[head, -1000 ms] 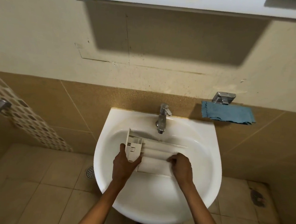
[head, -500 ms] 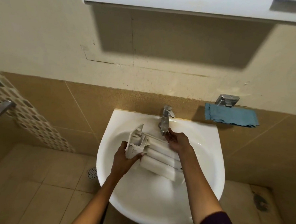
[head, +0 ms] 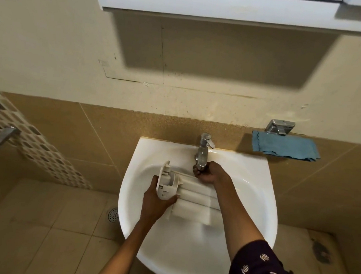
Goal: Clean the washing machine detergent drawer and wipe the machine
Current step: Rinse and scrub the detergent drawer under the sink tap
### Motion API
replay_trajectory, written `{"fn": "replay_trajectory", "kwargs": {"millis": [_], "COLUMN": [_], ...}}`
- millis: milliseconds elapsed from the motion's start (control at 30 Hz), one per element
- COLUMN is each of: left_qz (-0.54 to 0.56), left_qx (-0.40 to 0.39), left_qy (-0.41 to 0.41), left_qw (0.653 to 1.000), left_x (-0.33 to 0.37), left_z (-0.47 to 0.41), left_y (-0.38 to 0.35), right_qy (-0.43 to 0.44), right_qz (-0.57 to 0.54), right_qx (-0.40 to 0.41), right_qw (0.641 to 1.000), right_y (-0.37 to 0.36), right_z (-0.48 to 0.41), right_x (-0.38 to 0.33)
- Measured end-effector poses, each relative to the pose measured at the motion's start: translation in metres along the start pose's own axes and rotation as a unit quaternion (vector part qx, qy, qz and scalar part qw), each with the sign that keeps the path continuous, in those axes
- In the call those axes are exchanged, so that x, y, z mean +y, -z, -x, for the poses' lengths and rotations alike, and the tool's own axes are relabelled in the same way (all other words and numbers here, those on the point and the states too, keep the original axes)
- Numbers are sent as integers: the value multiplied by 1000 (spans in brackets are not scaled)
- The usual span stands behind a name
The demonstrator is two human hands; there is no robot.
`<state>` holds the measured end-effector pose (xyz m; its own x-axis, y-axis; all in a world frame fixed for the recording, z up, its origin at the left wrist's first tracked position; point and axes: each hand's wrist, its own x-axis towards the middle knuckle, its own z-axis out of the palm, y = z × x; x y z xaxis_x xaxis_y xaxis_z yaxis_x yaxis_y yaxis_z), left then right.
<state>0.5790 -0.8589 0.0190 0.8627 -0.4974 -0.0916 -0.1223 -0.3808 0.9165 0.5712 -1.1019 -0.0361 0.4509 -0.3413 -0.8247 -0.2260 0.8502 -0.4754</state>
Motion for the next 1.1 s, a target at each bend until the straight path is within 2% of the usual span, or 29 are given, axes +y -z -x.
{"fn": "replay_trajectory", "kwargs": {"millis": [67,100,267,400,500,567,633,700,800,867,900,1000,1067,1100], "left_qz": [1,3,6,-2,-7,-10,-13,-11,-16,-18,-18,-17,-12,-10], "left_qx": [4,4,4,9,9,11,11,10,11,15,17,17,14,12], "left_qy": [4,6,9,11,12,12,16,18,17,14,11,11,13,13], "left_qw": [1000,1000,1000,1000,1000,1000,1000,1000,1000,1000,1000,1000,1000,1000], "left_x": [0,0,0,0,-1,-1,-1,-1,0,0,-1,-3,-3,-2], "left_z": [1,2,0,-7,-10,-11,-13,-14,-15,-14,-14,-15,-16,-16], "left_y": [1,1,-1,-3,-4,-5,-5,-6,-6,-6,-7,-6,-6,-7], "right_qy": [-40,-44,-4,17,83,142,178,226,324,367,367,285,278,315], "right_qz": [-15,-23,-52,-106,-14,115,256,357,498,569,596,653,703,705], "right_qx": [-15,5,15,-38,8,43,35,-9,-80,-44,-1,169,198,172], "right_qw": [999,999,999,993,996,982,950,906,801,735,714,681,624,611], "right_y": [-9,-11,3,-2,-11,-12,-12,-19,-29,-18,-7,19,15,8], "right_z": [23,27,49,89,98,100,99,102,108,102,98,94,98,100], "right_x": [-2,-4,-2,4,9,11,19,30,47,47,44,37,45,52]}}
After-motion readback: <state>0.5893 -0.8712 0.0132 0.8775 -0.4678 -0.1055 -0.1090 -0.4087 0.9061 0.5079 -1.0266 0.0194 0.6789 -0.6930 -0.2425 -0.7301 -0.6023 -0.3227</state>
